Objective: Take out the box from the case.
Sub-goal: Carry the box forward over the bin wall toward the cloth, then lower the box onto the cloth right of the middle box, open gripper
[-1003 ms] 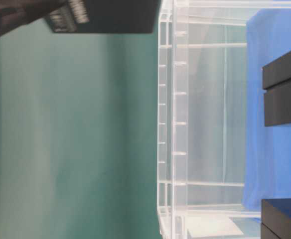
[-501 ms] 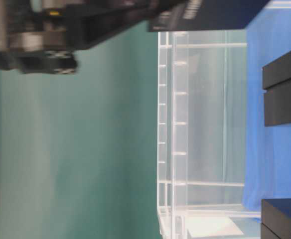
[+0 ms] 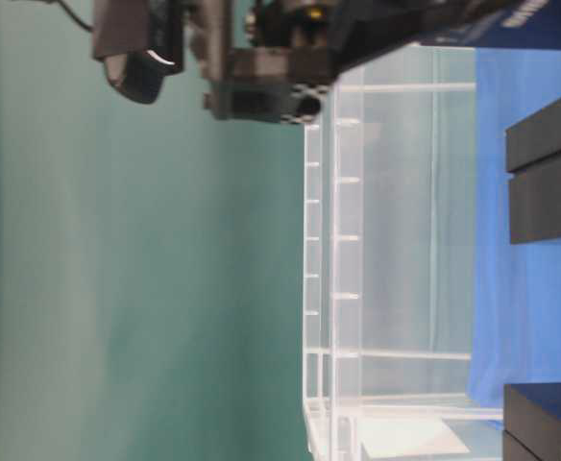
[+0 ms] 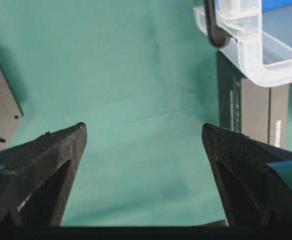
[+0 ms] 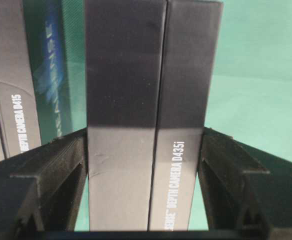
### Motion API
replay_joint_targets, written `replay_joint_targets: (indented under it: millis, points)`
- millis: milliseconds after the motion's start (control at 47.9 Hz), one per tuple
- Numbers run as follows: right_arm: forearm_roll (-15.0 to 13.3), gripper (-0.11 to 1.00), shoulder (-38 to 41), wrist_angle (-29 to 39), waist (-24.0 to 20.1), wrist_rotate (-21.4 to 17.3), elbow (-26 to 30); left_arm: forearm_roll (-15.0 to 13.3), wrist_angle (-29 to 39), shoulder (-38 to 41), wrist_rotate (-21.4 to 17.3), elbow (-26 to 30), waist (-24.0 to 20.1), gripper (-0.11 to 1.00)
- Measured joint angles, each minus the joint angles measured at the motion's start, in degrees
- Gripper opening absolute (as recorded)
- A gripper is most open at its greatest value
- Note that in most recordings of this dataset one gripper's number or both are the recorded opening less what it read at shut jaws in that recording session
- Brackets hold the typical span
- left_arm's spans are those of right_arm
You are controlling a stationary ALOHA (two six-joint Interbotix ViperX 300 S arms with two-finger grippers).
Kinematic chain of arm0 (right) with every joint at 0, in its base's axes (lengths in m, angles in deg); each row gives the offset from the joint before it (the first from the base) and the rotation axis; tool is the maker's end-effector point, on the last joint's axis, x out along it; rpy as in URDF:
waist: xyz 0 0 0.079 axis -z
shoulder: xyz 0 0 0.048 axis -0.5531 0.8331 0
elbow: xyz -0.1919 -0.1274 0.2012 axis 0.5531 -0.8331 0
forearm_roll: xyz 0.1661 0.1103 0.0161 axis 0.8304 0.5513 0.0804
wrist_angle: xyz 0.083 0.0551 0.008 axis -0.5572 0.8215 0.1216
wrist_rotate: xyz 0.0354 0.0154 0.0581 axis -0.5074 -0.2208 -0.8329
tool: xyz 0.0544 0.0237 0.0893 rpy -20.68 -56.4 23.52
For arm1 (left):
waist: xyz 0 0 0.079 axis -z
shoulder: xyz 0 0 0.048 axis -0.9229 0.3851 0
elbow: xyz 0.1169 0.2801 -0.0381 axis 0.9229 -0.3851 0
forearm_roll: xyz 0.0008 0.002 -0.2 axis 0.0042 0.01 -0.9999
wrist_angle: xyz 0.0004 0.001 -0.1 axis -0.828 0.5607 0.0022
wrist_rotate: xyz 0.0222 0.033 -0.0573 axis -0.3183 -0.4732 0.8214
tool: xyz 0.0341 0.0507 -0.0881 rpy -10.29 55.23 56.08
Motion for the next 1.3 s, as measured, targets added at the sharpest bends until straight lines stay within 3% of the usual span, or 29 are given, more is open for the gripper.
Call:
replay_joint_targets:
  millis: [501,648,731,1087,1295]
  points:
    - [0.00,0.66,0.00,-4.48,-0.09,0.18,-3.60,0.00,0.00,0.00,-0.18,0.09,0.00,0.97]
    - [0.00,0.88,-0.09,-4.48,-0.09,0.26,-3.69,0.00,0.00,0.00,-0.18,0.09,-0.09,0.97]
    - [0.00,0.94,0.00,-4.57,-0.09,0.26,-3.78,0.00,0.00,0.00,-0.18,0.09,-0.09,0.97]
    - [0.00,0.93,-0.35,-4.48,-0.09,0.35,-3.08,0.00,0.00,-0.70,-0.26,-0.18,-0.44,0.97]
    - [-0.09,0.93,-4.04,0.62,0.00,0.53,-0.26,0.00,0.00,-1.23,-0.26,-0.62,-0.62,0.97]
